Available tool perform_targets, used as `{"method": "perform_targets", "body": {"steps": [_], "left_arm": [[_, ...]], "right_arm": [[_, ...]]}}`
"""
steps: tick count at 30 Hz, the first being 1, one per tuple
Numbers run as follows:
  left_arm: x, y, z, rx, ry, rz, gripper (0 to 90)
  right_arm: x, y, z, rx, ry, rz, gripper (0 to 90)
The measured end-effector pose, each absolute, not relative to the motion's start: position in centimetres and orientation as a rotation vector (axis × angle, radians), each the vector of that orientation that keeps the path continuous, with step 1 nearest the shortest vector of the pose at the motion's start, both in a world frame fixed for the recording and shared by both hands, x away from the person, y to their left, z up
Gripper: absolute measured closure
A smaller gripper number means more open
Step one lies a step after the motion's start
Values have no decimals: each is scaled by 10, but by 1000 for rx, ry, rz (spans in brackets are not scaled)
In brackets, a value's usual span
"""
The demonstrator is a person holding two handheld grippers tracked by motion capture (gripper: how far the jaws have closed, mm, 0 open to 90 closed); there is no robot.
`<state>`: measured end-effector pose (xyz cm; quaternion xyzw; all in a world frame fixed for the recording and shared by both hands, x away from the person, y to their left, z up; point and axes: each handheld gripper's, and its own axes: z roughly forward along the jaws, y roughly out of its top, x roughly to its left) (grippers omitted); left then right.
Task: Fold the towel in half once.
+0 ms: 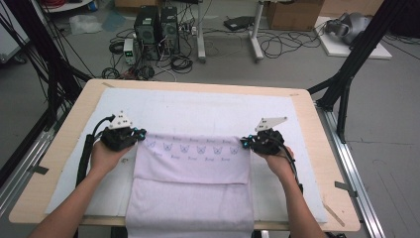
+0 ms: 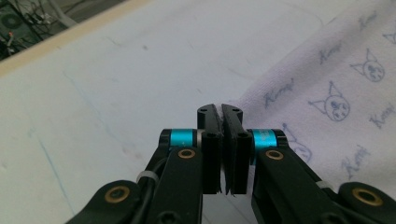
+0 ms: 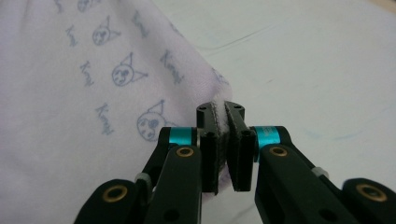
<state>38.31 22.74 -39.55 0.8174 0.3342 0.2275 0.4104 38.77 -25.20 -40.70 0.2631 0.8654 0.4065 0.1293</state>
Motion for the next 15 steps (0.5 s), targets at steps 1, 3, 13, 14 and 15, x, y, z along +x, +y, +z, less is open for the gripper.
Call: {"method": "perform_targets", "body": {"steps": [1, 3, 13, 14, 15], "left_arm": [[391, 226, -390, 2062, 851, 581, 865], [407, 223, -379, 2062, 853, 610, 865], [467, 208, -322, 2004, 878, 721, 846], [468, 206, -326, 2016, 889, 722, 787], [470, 207, -332, 2047, 908, 710, 731]], "right_arm": [[394, -253, -402, 782, 2503, 1195, 852], [408, -255, -390, 796, 2473, 1207, 852], [461, -258, -337, 830, 2399, 1172, 840], [465, -260, -339, 847, 2405, 1184, 782], [466, -261, -343, 864, 2400, 1185, 712]]}}
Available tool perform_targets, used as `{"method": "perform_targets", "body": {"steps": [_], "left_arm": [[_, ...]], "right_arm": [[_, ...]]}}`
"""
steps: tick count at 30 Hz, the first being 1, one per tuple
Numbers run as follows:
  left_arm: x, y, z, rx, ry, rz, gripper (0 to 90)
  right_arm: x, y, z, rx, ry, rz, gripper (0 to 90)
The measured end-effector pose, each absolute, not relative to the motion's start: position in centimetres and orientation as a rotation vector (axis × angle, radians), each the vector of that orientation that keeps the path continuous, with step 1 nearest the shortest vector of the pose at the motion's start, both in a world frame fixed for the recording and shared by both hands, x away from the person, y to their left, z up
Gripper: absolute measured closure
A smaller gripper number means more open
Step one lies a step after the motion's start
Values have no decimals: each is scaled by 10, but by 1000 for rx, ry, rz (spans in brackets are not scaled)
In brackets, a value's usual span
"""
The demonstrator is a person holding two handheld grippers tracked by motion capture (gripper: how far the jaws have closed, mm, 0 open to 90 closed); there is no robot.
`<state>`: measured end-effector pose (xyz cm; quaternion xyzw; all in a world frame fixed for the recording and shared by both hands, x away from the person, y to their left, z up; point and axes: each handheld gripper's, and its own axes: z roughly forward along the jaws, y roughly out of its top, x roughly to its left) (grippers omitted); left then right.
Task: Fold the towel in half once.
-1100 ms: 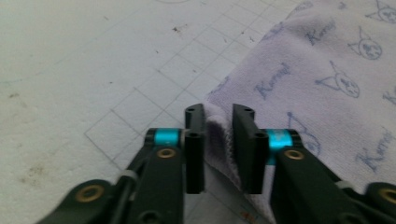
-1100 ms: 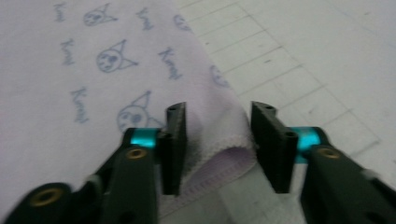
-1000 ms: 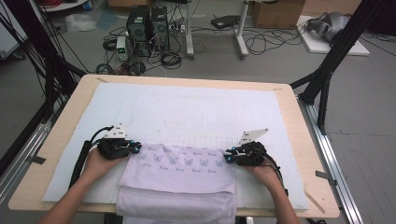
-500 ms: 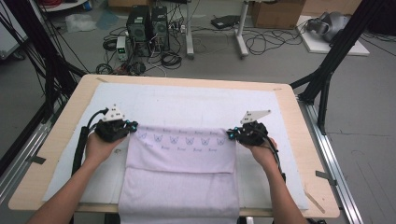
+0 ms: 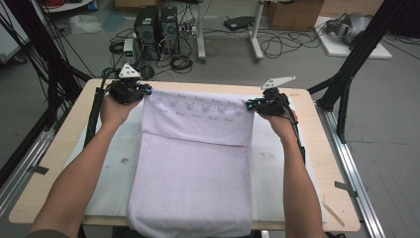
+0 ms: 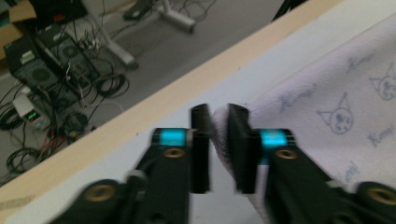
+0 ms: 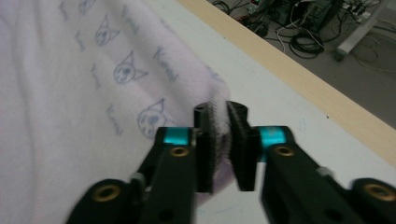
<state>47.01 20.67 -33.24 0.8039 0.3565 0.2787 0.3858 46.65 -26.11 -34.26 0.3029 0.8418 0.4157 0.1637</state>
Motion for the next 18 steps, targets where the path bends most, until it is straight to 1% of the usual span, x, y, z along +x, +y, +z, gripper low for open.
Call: {"method": "perform_targets", "body": {"steps": [2, 3, 5, 11, 15, 18], "left_arm": [[469, 212, -344, 2038, 918, 678, 676], [466, 218, -353, 2034, 923, 651, 657], [462, 225, -363, 2040, 930, 607, 630], [440, 239, -385, 2012, 894, 527, 608], [427, 239, -396, 2028, 862, 483, 610], [421, 238, -405, 2045, 840, 418, 627]], "right_arm": [[470, -265, -356, 945, 2447, 1158, 570], [470, -265, -361, 976, 2467, 1141, 518], [464, -266, -372, 976, 2477, 1130, 517], [440, -269, -393, 961, 2461, 1178, 495], [426, -264, -402, 925, 2487, 1179, 499], [418, -260, -406, 897, 2504, 1189, 511]]}}
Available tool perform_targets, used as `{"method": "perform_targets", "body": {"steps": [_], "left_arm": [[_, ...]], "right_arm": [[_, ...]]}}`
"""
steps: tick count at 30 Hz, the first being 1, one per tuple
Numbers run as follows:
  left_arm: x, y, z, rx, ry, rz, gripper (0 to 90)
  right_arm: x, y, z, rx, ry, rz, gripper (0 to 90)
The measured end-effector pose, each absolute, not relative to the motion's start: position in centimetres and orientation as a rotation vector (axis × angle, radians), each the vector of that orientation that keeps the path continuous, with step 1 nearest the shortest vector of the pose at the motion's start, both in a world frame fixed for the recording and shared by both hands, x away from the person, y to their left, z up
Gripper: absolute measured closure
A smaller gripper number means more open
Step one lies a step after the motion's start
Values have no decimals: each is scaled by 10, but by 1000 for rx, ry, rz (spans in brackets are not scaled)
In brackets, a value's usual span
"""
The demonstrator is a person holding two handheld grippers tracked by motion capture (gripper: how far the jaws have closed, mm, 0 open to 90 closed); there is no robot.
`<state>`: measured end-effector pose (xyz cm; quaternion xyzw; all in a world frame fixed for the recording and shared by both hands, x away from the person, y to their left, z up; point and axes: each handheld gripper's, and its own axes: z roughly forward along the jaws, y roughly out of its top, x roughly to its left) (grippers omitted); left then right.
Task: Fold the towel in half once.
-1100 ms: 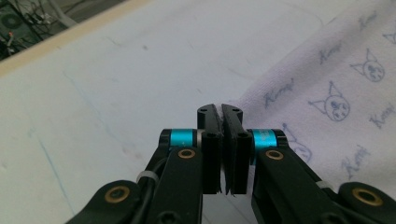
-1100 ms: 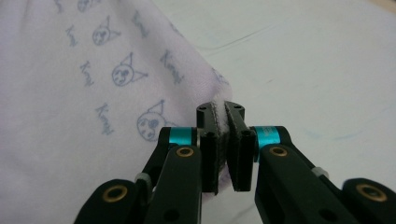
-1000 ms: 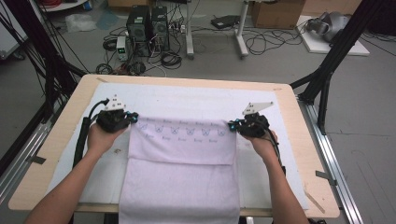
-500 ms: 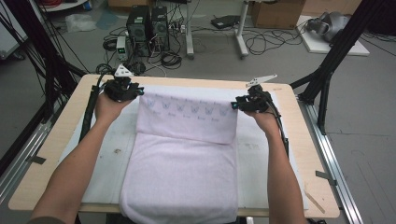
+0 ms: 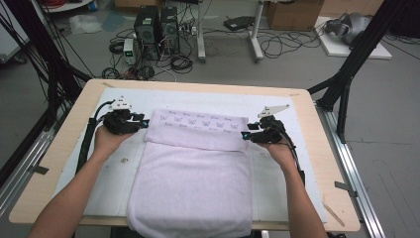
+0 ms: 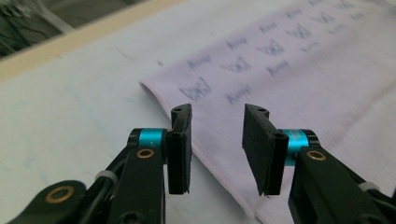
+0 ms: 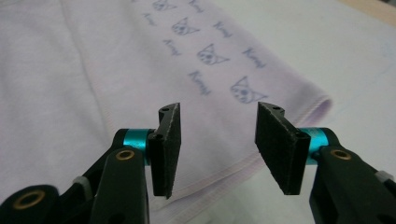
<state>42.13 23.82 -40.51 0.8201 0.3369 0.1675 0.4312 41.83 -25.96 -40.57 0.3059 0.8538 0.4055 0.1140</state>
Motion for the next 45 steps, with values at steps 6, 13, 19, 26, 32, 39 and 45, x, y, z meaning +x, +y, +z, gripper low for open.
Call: {"method": "perform_targets", "body": {"steps": [6, 13, 19, 26, 32, 39, 45], "left_arm": [[412, 235, -421, 2077, 793, 379, 652], [408, 230, -432, 2127, 758, 353, 681], [408, 225, -443, 2162, 788, 362, 667], [406, 222, -442, 2184, 798, 433, 817], [406, 223, -439, 2177, 801, 437, 863], [403, 231, -427, 2113, 806, 444, 863], [397, 232, -412, 2076, 796, 451, 864]], "right_arm": [[404, -256, -413, 864, 2514, 1208, 518], [394, -257, -424, 851, 2514, 1231, 531], [392, -247, -431, 812, 2563, 1198, 537], [396, -237, -443, 822, 2603, 1143, 669], [396, -234, -439, 769, 2615, 1127, 846], [396, -244, -428, 786, 2556, 1211, 869], [391, -250, -415, 786, 2497, 1284, 870]]}}
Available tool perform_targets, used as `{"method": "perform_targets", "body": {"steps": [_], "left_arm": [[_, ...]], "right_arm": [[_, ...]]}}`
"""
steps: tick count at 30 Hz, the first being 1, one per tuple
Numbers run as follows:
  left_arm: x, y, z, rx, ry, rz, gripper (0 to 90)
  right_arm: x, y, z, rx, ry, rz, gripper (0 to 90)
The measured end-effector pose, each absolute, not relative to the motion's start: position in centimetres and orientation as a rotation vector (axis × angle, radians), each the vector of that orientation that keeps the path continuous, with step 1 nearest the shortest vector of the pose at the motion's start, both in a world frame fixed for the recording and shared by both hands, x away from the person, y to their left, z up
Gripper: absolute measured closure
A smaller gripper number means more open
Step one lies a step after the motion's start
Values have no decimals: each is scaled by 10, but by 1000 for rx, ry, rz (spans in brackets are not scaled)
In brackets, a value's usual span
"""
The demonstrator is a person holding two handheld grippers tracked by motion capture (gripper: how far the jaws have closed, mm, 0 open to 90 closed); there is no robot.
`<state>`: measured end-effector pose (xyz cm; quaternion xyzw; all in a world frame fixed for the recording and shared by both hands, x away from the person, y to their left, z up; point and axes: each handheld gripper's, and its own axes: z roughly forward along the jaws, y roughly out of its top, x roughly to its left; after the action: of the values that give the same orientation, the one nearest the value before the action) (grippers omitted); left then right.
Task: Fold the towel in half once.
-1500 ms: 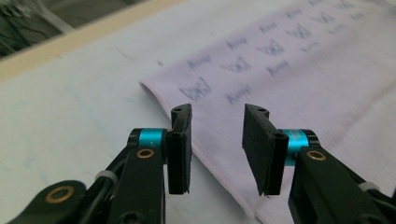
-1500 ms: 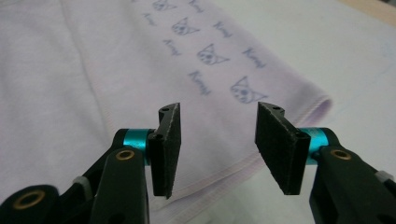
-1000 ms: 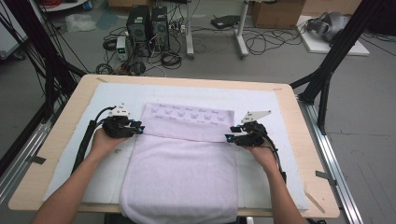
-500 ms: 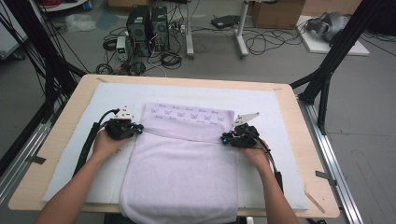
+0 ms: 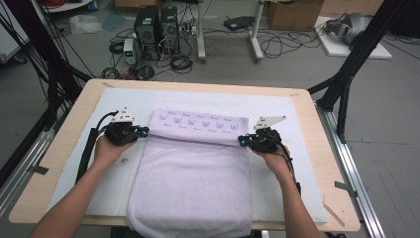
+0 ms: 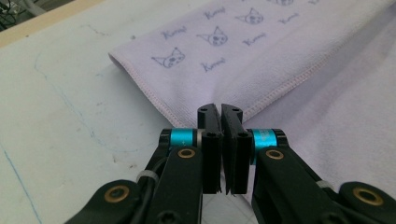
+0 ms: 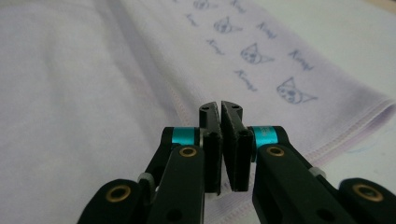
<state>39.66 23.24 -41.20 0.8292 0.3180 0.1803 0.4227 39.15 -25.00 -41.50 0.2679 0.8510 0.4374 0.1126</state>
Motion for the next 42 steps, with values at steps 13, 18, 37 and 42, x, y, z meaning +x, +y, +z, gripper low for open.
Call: {"method": "perform_targets", "body": {"steps": [13, 18, 37, 42], "left_arm": [[325, 238, -380, 2079, 688, 447, 864], [280, 240, -385, 2095, 636, 444, 863], [283, 228, -432, 2197, 577, 329, 639], [285, 222, -443, 2225, 556, 297, 684]], "right_arm": [[337, -260, -379, 635, 2503, 1351, 870], [301, -261, -377, 559, 2522, 1369, 872], [285, -250, -428, 620, 2601, 1307, 626], [285, -247, -438, 615, 2643, 1266, 638]]}}
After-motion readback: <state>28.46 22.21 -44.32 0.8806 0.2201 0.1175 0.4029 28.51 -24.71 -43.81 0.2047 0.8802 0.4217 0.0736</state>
